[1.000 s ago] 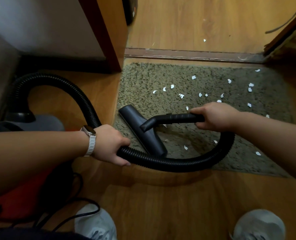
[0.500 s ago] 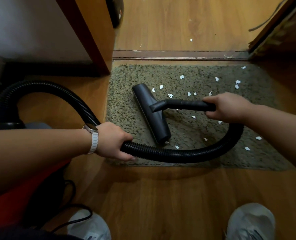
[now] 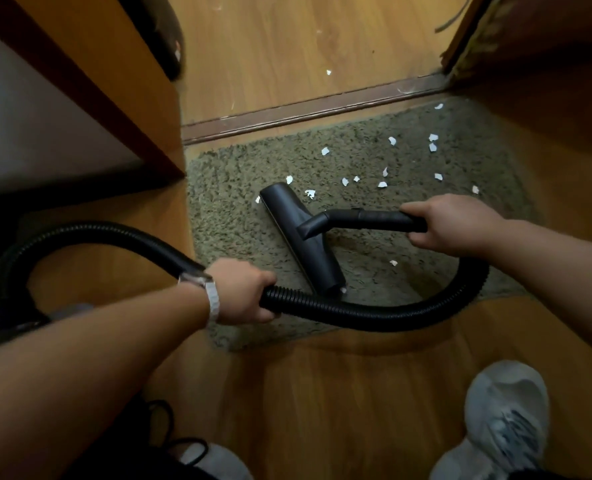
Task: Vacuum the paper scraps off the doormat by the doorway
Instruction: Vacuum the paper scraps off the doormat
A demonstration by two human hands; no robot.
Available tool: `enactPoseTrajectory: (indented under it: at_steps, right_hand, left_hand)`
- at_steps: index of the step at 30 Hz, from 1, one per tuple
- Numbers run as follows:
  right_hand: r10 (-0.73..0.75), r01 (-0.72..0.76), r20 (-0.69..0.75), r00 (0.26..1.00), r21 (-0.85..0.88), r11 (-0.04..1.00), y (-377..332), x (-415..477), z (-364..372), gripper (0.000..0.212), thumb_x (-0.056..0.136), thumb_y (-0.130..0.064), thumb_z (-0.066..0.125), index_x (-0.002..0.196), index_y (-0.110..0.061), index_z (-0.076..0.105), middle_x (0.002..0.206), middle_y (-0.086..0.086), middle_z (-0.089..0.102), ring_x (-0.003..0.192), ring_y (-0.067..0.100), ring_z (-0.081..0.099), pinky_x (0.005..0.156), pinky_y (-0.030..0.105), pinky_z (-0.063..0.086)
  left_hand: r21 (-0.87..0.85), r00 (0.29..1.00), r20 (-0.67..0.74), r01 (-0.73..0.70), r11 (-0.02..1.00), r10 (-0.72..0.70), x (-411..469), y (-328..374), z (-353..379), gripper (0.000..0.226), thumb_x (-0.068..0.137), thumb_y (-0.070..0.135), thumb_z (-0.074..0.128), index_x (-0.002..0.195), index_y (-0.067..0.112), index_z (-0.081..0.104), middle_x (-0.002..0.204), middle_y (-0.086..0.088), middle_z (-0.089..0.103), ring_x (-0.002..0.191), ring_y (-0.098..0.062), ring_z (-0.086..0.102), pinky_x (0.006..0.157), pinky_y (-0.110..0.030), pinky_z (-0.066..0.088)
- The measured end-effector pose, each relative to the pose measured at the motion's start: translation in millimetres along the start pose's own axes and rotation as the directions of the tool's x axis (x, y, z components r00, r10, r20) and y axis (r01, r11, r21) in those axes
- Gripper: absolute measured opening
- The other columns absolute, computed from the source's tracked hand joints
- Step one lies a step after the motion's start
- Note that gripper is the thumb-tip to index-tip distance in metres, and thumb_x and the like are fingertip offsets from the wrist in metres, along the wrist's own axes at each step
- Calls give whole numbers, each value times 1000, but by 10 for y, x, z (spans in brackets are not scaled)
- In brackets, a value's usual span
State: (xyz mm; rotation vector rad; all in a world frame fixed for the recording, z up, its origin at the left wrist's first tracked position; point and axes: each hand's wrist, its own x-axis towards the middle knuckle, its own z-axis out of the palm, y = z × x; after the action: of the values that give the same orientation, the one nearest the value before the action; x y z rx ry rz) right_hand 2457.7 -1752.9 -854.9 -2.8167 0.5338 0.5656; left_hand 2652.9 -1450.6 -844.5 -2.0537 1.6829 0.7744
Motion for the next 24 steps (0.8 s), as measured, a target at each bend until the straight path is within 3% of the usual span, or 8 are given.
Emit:
enactPoseTrajectory:
  at_steps: [5,11,16,20,24]
  right_hand:
    - [89,-91,31,996,60,994,46,-380,134,15,87,-41,60,101,-39,54,72,-9,55,68,17,54,51,30,32]
    - [148,-150,32,988,65,987,186,-797,137,11,86,-37,62,91,-34,53,69,-7,55,62,11,51,49,31,32]
    - [196,-196,19,981,153,969,136,-855,218,10,86,-36,63,90,-34,55,65,-9,53,59,5,47,51,30,32]
    - [159,-155,-9,987,179,972,113,-724,277,11,84,-37,64,91,-33,57,68,-8,59,66,14,56,59,33,46]
    - [153,-151,-1,988,162,975,220,-757,371,16,82,-39,65,97,-37,59,72,-8,62,69,16,58,58,32,45]
  left_hand:
    - [-93,999,-26,-34,995,32,-178,408,-5,43,80,72,55,90,30,54,79,8,62,77,-16,64,66,-28,46]
    - [-169,986,-150,-94,981,69,-286,633,-21,56,67,89,41,66,33,38,59,11,49,59,-8,54,56,-24,42]
    - [-189,951,-303,-120,975,59,-161,490,-110,74,57,94,32,71,25,55,52,11,48,54,-9,55,52,-28,43]
    - [-141,952,-290,-147,979,101,-164,442,-121,74,58,94,29,75,28,57,57,12,53,57,-6,57,56,-27,48]
    - [-140,958,-268,-145,979,103,-59,428,-93,74,58,94,29,76,27,56,60,10,55,61,-10,60,61,-30,52]
